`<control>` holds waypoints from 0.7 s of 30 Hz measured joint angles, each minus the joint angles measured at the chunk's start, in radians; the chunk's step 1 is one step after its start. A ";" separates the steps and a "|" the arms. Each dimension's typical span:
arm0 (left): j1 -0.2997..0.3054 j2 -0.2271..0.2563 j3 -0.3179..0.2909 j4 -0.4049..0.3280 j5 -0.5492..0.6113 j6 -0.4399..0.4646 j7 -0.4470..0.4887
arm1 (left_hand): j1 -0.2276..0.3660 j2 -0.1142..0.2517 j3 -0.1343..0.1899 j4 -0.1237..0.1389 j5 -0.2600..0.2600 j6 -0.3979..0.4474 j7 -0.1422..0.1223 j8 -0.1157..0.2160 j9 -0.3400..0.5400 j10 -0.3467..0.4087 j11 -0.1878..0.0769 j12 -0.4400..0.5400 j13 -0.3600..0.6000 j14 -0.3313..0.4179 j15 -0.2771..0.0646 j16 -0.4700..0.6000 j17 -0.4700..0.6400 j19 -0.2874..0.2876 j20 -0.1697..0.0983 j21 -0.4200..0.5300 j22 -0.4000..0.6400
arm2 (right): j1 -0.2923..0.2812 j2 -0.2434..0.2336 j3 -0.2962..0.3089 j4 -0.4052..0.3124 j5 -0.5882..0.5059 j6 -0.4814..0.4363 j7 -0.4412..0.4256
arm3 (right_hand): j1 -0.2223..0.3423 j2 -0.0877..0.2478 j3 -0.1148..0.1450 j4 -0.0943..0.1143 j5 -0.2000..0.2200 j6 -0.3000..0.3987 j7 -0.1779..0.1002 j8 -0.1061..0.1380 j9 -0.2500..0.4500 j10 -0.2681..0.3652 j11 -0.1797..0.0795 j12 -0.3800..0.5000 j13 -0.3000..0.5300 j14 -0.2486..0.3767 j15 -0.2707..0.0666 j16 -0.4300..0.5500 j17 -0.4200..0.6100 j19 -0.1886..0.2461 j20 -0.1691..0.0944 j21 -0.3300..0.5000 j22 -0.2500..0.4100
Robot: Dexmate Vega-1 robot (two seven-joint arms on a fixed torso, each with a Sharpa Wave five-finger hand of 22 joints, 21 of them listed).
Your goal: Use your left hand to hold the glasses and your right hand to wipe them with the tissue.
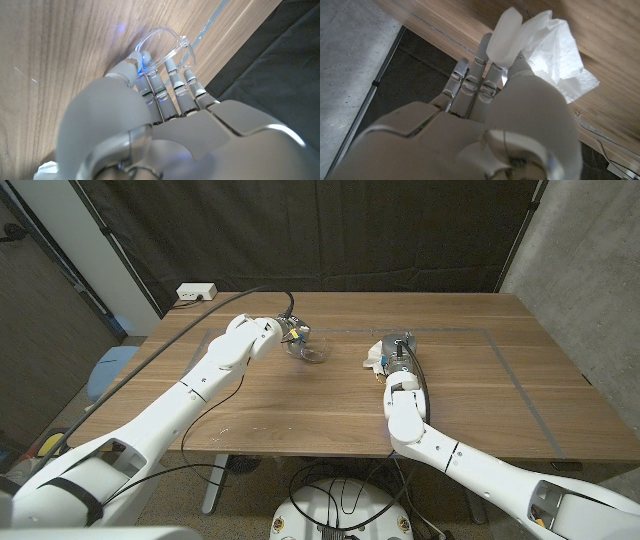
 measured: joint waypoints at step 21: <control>0.001 0.011 -0.006 -0.021 0.023 0.007 -0.023 | -0.192 -0.142 -0.138 0.081 0.019 -0.299 -0.034 -0.178 -0.011 -0.300 0.019 -0.175 -0.035 -0.235 0.013 -0.030 -0.023 -0.086 0.029 -0.031 -0.004 | -0.006 0.002 0.008 -0.012 -0.037 -0.010 0.035 | -0.244 -0.078 -0.019 0.060 0.026 -0.388 -0.019 -0.015 -0.012 -0.495 0.041 -0.098 -0.168 -0.313 0.075 -0.323 -0.246 -0.080 0.019 -0.061 -0.013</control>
